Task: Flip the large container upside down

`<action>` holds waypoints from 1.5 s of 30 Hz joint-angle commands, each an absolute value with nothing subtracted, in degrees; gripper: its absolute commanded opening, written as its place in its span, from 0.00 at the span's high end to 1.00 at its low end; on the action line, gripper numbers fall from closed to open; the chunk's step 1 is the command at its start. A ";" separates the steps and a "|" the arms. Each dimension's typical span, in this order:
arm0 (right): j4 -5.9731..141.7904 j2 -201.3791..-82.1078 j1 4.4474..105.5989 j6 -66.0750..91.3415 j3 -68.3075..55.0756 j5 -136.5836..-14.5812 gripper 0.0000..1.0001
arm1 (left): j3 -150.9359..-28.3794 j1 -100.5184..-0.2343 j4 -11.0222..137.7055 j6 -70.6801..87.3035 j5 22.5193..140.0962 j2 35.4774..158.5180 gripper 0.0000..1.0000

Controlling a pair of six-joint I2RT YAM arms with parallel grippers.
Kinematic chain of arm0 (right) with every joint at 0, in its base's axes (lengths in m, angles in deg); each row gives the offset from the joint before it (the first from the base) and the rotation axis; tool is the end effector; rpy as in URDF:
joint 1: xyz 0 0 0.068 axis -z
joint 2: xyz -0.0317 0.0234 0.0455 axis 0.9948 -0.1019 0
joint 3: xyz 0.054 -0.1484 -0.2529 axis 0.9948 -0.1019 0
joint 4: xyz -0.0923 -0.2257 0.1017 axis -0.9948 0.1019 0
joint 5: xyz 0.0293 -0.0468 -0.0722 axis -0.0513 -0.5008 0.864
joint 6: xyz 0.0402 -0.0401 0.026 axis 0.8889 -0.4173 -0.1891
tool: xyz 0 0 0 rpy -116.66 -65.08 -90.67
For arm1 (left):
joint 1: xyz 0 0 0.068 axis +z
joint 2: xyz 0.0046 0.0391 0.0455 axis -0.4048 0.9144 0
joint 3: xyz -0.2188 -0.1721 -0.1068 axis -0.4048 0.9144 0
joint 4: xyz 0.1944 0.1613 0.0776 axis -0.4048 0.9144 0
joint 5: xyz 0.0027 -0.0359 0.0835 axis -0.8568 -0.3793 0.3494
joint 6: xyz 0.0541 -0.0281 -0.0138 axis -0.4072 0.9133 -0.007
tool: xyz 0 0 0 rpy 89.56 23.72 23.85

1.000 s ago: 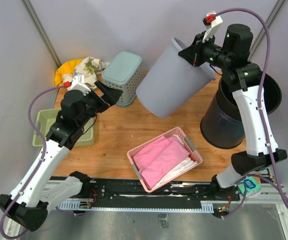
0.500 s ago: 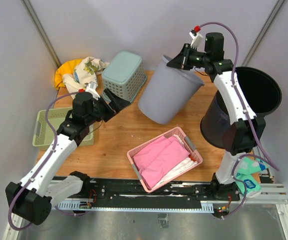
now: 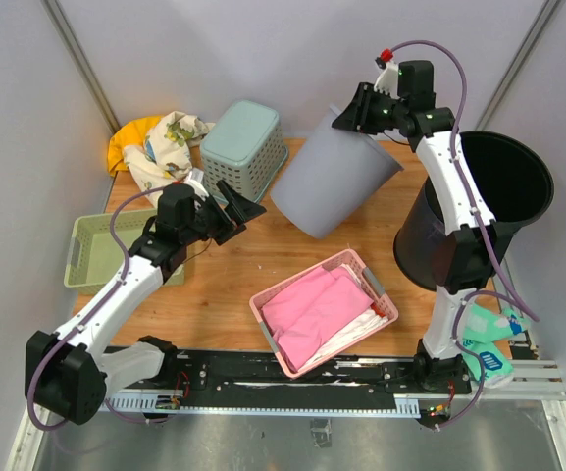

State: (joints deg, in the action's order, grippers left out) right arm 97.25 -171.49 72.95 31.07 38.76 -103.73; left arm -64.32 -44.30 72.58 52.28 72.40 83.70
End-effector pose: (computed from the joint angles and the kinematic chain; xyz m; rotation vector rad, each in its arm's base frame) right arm 0.4484 0.1171 0.4494 -0.1993 1.9711 1.0176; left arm 0.2292 -0.1003 0.3168 -0.4358 2.0870 -1.1262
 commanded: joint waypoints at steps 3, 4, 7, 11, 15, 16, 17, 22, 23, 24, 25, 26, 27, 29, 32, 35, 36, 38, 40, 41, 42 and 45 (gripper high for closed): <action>107.67 -173.44 73.32 23.84 40.29 -94.63 0.47 | -62.58 -43.96 65.68 52.20 69.26 87.10 0.01; 107.98 -173.29 73.33 23.41 40.39 -94.24 0.41 | -62.71 -43.97 64.88 52.27 68.68 87.91 0.01; 109.31 -172.99 73.19 21.64 41.06 -93.22 0.31 | -63.65 -43.97 62.97 52.17 67.00 90.99 0.01; 111.54 -171.78 72.39 18.07 40.97 -92.31 0.26 | -65.73 -43.94 62.98 50.68 66.01 93.09 0.01; 113.59 -169.75 71.76 15.14 39.63 -86.25 0.24 | -68.04 -43.96 65.67 47.23 67.46 93.38 0.01; 113.80 -168.88 71.74 14.80 39.09 -84.70 0.24 | -68.71 -43.93 66.73 46.11 68.17 93.47 0.01; 114.02 -168.29 71.73 14.48 38.58 -83.07 0.24 | -69.44 -43.97 68.22 45.07 68.79 93.55 0.01; 113.58 -164.23 71.51 14.27 34.55 -76.14 0.23 | -73.97 -43.96 73.37 38.83 71.77 93.99 0.01; 113.03 -163.07 71.36 14.48 33.27 -75.52 0.23 | -75.30 -43.95 74.34 37.36 73.05 94.20 0.01; 112.38 -162.08 71.18 14.81 31.88 -75.43 0.23 | -76.32 -43.93 75.31 35.93 74.39 94.41 0.01; 112.10 -161.26 70.89 15.24 30.94 -75.36 0.24 | -77.03 -43.95 75.89 34.75 75.65 94.72 0.01; 111.94 -160.59 70.45 15.52 30.04 -75.44 0.24 | -77.40 -43.99 75.64 33.43 76.39 94.98 0.01; 111.94 -160.13 69.77 15.61 29.32 -75.51 0.29 | -77.49 -43.99 74.96 32.00 76.66 95.24 0.01; 112.08 -159.50 67.61 15.33 28.05 -74.67 0.37 | -77.34 -43.93 73.57 30.98 77.02 96.05 0.01; 111.91 -159.41 66.33 16.18 26.76 -73.62 0.43 | -77.75 -43.97 71.59 28.87 74.34 97.63 0.01; 112.07 -160.18 66.29 16.97 25.97 -72.48 0.45 | -79.19 -43.92 72.61 28.50 72.19 100.24 0.01; 112.05 -160.42 66.31 16.98 25.75 -72.12 0.46 | -79.16 -43.94 72.26 28.65 71.48 101.00 0.01; 111.82 -160.52 66.31 16.99 25.18 -70.92 0.52 | -78.53 -43.89 71.01 29.24 70.27 101.95 0.01; 110.92 -160.21 66.26 16.83 23.88 -70.17 0.58 | -77.80 -43.89 69.40 29.77 68.95 102.61 0.02; 110.70 -160.16 66.26 16.81 23.45 -70.19 0.60 | -77.57 -43.91 68.58 30.04 68.19 103.17 0.03; 110.53 -160.11 66.30 16.79 23.14 -70.33 0.63 | -77.33 -43.87 67.41 30.24 66.88 103.72 0.03; 109.87 -159.82 66.31 17.07 21.95 -70.78 0.76 | -77.30 -43.92 63.42 32.38 60.97 106.00 0.09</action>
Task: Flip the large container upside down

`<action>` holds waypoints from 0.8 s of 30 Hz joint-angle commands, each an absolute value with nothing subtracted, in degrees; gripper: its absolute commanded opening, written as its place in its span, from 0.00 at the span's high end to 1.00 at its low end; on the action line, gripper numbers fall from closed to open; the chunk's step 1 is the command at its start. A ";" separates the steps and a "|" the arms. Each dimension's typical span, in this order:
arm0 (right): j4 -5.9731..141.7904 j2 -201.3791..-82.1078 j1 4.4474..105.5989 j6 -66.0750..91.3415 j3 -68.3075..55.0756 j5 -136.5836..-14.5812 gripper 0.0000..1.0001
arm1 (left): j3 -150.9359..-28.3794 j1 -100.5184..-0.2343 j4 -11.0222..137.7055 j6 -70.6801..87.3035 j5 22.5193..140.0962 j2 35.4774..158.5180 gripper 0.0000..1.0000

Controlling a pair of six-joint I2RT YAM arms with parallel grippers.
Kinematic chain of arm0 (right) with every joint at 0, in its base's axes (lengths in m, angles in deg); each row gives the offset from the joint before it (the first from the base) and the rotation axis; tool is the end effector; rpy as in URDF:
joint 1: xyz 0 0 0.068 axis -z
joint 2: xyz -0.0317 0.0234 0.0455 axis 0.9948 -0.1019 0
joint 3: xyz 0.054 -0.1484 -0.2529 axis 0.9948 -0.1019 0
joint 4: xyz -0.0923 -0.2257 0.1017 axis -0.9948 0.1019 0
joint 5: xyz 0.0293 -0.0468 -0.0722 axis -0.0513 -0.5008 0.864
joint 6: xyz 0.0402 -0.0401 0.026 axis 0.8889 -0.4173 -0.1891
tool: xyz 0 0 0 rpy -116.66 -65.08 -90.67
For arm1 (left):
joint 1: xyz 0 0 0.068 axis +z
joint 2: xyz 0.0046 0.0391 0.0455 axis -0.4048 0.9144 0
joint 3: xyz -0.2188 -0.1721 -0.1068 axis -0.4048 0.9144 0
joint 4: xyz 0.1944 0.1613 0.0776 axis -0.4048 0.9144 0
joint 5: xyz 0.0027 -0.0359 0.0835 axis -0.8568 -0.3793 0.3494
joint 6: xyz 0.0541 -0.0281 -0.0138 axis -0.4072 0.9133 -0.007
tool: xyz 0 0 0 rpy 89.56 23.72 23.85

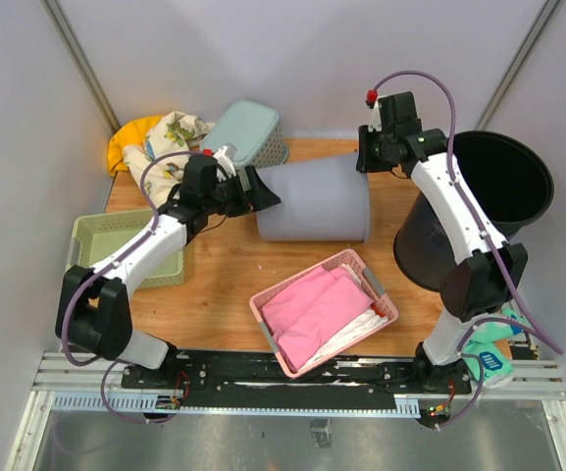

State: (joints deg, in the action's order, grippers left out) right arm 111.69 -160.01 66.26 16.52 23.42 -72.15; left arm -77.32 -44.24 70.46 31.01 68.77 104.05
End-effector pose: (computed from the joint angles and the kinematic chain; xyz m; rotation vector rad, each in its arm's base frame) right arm 0.3820 0.1270 0.4118 -0.1818 2.2491 0.3518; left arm 0.3118 -0.1338 0.3061 -0.0235 2.1603 -0.9465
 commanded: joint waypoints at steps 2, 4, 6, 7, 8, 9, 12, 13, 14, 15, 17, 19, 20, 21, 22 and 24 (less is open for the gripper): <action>109.17 -159.38 66.31 17.52 20.99 -70.27 0.84 | -78.30 -43.92 60.64 34.82 55.09 107.87 0.15; 108.18 -158.84 66.37 17.74 19.97 -69.76 0.84 | -78.76 -43.85 57.86 37.53 50.94 108.65 0.20; 107.82 -158.80 66.59 17.96 19.34 -69.53 0.84 | -79.02 -43.92 54.92 39.72 48.65 108.21 0.24; 107.75 -158.90 66.70 18.14 19.21 -69.75 0.84 | -79.27 -43.93 54.09 40.34 48.32 107.89 0.25; 107.60 -159.13 66.80 18.42 18.99 -70.06 0.84 | -79.53 -43.97 53.46 40.79 47.88 107.64 0.25; 107.33 -159.18 66.91 19.00 18.80 -70.06 0.84 | -79.83 -43.99 52.89 41.10 47.46 107.54 0.26; 105.60 -159.27 66.97 20.54 17.66 -70.12 0.84 | -81.50 -44.37 51.86 42.30 46.20 108.06 0.27; 105.26 -159.32 67.01 21.09 17.31 -70.23 0.84 | -82.08 -44.54 51.83 42.59 46.16 108.07 0.28; 104.92 -159.24 66.97 21.52 17.06 -70.57 0.84 | -82.68 -44.73 51.82 42.87 46.09 107.89 0.28; 104.50 -159.26 67.01 21.93 16.78 -70.90 0.84 | -83.24 -45.09 51.75 43.09 46.22 107.59 0.29; 103.95 -159.32 67.01 22.51 16.35 -71.62 0.85 | -84.74 -45.80 51.58 43.52 46.32 107.02 0.30; 103.08 -159.30 67.01 22.91 15.67 -72.05 0.86 | -86.01 -46.20 51.56 44.36 46.12 106.37 0.31; 102.61 -159.28 66.97 23.20 15.44 -72.26 0.86 | -86.58 -46.41 51.56 44.69 46.15 105.97 0.31; 102.38 -159.40 67.01 23.42 15.50 -72.51 0.86 | -87.08 -46.74 51.38 45.08 46.15 105.70 0.31; 102.38 -159.65 67.01 23.74 15.63 -72.71 0.86 | -87.60 -47.04 51.05 45.46 46.16 105.36 0.31; 102.37 -160.13 67.01 24.27 15.83 -73.13 0.86 | -88.87 -47.69 50.88 45.95 46.16 105.01 0.31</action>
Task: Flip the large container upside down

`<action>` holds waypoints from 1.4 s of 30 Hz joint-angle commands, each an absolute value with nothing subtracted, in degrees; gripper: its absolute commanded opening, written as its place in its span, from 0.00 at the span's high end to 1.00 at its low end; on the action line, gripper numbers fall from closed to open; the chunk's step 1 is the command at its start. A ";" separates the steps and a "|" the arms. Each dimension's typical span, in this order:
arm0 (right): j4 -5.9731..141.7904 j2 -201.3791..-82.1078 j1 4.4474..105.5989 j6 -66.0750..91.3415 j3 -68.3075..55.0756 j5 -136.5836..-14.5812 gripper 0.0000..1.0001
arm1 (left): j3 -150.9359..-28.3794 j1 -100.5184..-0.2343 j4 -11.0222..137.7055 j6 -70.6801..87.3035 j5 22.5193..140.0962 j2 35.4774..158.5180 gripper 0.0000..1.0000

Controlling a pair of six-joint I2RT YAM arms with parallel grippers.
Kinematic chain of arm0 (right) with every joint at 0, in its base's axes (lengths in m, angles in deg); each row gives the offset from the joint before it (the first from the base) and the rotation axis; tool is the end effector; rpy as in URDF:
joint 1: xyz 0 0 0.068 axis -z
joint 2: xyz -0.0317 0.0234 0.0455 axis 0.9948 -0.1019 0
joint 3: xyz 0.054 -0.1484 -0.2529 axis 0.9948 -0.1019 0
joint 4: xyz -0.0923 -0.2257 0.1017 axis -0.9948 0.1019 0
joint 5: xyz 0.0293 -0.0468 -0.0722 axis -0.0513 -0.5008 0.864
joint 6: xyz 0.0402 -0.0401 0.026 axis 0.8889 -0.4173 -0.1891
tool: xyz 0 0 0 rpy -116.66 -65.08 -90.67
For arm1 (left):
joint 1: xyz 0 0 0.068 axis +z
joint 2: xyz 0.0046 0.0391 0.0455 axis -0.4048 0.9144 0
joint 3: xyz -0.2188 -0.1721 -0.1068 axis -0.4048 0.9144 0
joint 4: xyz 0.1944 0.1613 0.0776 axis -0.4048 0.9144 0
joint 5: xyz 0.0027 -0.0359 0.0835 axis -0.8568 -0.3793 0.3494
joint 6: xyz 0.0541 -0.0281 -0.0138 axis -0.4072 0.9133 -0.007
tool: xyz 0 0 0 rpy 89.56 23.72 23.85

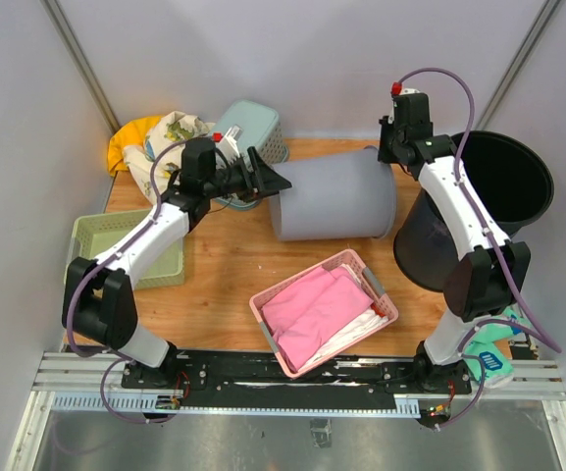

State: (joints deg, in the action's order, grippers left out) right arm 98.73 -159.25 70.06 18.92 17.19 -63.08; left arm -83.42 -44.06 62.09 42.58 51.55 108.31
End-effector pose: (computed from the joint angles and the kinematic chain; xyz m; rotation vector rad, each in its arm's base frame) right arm 0.4034 0.0971 0.4022 0.0328 2.1080 0.1960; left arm 0.3305 -0.1527 0.3378 0.0489 2.0594 -1.3758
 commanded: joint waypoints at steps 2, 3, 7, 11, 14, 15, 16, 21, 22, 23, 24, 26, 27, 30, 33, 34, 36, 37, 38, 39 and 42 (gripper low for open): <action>101.94 -160.32 67.01 24.75 15.64 -73.82 0.86 | -90.37 -48.43 50.80 46.24 46.18 105.03 0.31; 101.72 -160.41 67.00 25.03 15.58 -74.05 0.86 | -91.11 -48.73 50.53 46.48 46.23 105.19 0.31; 100.79 -160.80 67.07 26.28 15.05 -74.53 0.86 | -94.73 -50.35 50.02 46.89 45.49 108.20 0.30; 100.27 -161.64 67.14 27.24 15.53 -74.69 0.85 | -98.22 -51.76 49.31 47.73 44.92 112.90 0.30; 100.32 -162.44 67.29 27.49 16.34 -74.63 0.80 | -100.66 -52.38 48.84 48.15 44.82 116.26 0.30; 100.33 -162.73 67.34 27.43 16.43 -74.62 0.78 | -101.38 -52.43 48.85 48.25 44.75 117.04 0.30; 100.36 -162.93 67.43 27.47 16.52 -74.56 0.77 | -101.99 -52.44 48.85 48.31 44.69 117.77 0.30; 100.58 -163.24 67.88 27.17 16.46 -73.89 0.65 | -103.99 -52.52 48.75 48.70 45.02 121.01 0.29; 100.66 -163.15 68.03 27.07 16.50 -73.73 0.62 | -104.55 -52.53 48.76 48.72 45.06 121.77 0.29; 100.89 -163.19 68.16 26.94 16.61 -73.40 0.59 | -105.20 -52.53 48.76 48.91 45.18 122.64 0.29; 101.24 -163.23 68.34 26.85 16.89 -73.07 0.56 | -106.08 -52.57 48.76 49.12 45.14 123.64 0.29; 102.39 -163.14 68.60 26.40 17.94 -71.79 0.50 | -108.08 -52.82 48.81 49.52 45.24 125.61 0.28; 103.22 -162.84 68.79 26.15 18.75 -70.83 0.47 | -109.09 -53.03 48.79 49.47 45.62 126.51 0.28; 105.44 -161.13 69.52 25.20 22.17 -68.63 0.41 | -111.68 -53.50 48.75 49.78 48.46 128.87 0.27; 107.24 -158.85 69.83 23.61 25.28 -63.41 0.35 | -112.78 -54.28 46.31 51.55 50.74 131.30 0.27; 107.43 -157.96 70.21 23.31 25.77 -62.61 0.34 | -113.12 -54.67 45.35 52.47 51.33 132.07 0.27; 108.19 -156.09 71.30 23.48 26.27 -61.19 0.33 | -114.48 -55.56 44.51 53.37 52.99 133.57 0.27; 108.48 -154.89 71.66 23.27 25.98 -60.37 0.33 | -115.26 -56.01 43.88 54.06 54.06 134.40 0.27; 108.46 -152.87 71.95 22.92 25.25 -59.35 0.33 | -116.61 -56.30 43.60 55.38 55.23 135.47 0.27; 108.38 -151.78 72.13 22.62 24.33 -58.00 0.33 | -118.88 -56.45 43.53 56.50 55.55 136.79 0.27; 107.40 -146.56 72.35 21.44 21.73 -56.04 0.32 | -126.54 -56.52 44.63 57.97 55.25 140.05 0.26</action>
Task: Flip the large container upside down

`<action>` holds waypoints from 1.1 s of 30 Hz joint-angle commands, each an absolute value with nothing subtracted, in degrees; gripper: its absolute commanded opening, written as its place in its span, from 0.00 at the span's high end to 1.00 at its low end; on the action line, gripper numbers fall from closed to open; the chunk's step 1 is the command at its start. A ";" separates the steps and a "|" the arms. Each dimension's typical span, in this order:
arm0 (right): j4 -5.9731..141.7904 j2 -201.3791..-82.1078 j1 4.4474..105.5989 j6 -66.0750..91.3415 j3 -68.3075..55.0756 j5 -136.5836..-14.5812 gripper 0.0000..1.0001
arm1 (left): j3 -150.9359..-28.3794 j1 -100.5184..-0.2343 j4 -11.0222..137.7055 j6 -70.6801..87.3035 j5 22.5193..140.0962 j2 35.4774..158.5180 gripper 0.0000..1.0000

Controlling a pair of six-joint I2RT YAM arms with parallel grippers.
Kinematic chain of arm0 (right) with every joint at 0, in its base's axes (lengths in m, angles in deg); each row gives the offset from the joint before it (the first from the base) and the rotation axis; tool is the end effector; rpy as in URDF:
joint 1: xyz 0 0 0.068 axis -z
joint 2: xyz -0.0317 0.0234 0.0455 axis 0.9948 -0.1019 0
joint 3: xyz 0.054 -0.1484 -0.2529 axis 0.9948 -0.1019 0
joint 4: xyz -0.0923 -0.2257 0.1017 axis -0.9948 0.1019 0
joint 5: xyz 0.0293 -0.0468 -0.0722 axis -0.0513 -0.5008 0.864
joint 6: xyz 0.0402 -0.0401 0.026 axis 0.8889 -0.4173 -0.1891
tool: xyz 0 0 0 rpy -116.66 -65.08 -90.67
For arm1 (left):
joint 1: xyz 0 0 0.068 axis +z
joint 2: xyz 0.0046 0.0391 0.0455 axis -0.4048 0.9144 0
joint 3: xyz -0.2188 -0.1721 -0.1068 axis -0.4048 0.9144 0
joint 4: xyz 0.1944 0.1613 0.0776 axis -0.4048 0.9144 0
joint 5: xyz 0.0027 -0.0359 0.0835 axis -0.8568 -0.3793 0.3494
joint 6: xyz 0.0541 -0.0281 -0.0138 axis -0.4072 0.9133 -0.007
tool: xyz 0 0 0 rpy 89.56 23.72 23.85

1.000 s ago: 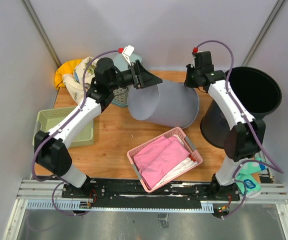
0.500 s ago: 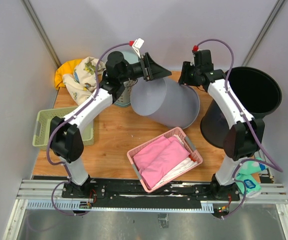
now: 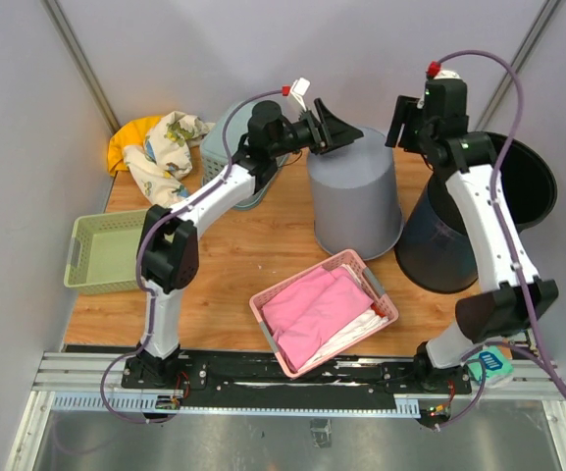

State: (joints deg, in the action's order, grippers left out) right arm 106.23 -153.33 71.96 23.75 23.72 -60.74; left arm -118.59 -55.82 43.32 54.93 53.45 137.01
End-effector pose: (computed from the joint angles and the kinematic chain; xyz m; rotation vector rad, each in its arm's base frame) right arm 0.3632 0.0723 0.4663 0.1809 2.0121 0.2077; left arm 0.4189 -0.2942 0.3876 0.2204 1.7043 -1.6772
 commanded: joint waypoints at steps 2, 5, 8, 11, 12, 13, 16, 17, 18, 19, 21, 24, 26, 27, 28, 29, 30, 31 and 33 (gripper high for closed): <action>107.15 -144.01 72.31 20.44 20.80 -56.26 0.32 | -131.05 -56.54 48.74 55.67 56.35 140.45 0.24; 107.05 -141.11 72.35 17.70 20.14 -60.21 0.33 | -132.59 -56.48 54.91 51.18 58.60 138.18 0.22; 106.28 -138.08 72.24 16.71 16.95 -68.51 0.35 | -128.85 -56.48 57.91 47.60 61.36 132.88 0.20; 106.09 -135.23 71.06 15.95 12.63 -73.55 0.35 | -124.99 -56.44 63.83 42.45 64.73 126.81 0.17; 106.80 -134.33 70.46 15.40 11.21 -73.96 0.35 | -123.21 -56.43 65.83 40.76 65.95 124.50 0.16; 107.76 -133.53 69.91 14.67 9.67 -74.76 0.35 | -121.24 -56.48 67.53 38.81 67.11 121.23 0.14; 110.95 -130.61 65.92 12.80 4.63 -75.31 0.36 | -114.74 -56.47 72.30 33.52 71.72 113.50 0.11; 111.33 -129.28 64.06 12.57 2.55 -74.15 0.36 | -112.33 -56.41 73.45 32.33 73.54 110.93 0.10; 111.41 -127.92 62.00 12.51 0.27 -72.85 0.36 | -109.96 -56.40 74.73 31.16 75.47 108.25 0.09; 111.48 -126.81 60.25 12.72 -1.58 -71.19 0.36 | -107.33 -56.40 75.64 30.13 77.19 105.66 0.07; 111.17 -125.01 58.17 14.06 -5.29 -68.65 0.36 | -102.59 -56.40 78.40 28.67 82.16 100.86 0.03; 108.93 -124.91 57.87 15.45 -8.91 -66.82 0.36 | -101.75 -55.93 86.82 25.94 87.29 96.44 0.01; 106.42 -126.30 57.81 15.24 -9.99 -63.57 0.36 | -101.89 -55.78 92.47 24.31 89.87 94.66 0.01; 104.47 -127.29 57.83 14.81 -10.31 -61.84 0.36 | -101.37 -55.78 94.39 24.03 90.94 93.65 0.01; 102.36 -128.86 57.83 14.23 -10.31 -60.20 0.36 | -100.18 -55.77 95.66 23.95 91.57 92.69 0.01; 100.35 -130.70 57.80 13.79 -9.89 -58.77 0.36 | -98.43 -55.72 95.90 24.23 91.99 91.54 0.01; 98.29 -132.83 57.83 13.21 -8.92 -58.04 0.36 | -96.23 -55.70 95.15 24.88 92.36 90.25 0.01; 96.26 -135.30 57.82 12.76 -7.79 -57.55 0.36 | -93.73 -55.69 94.00 25.76 92.52 88.92 0.01; 92.96 -141.09 57.80 11.67 -4.12 -59.21 0.36 | -89.28 -55.67 91.88 27.28 92.84 86.50 0.01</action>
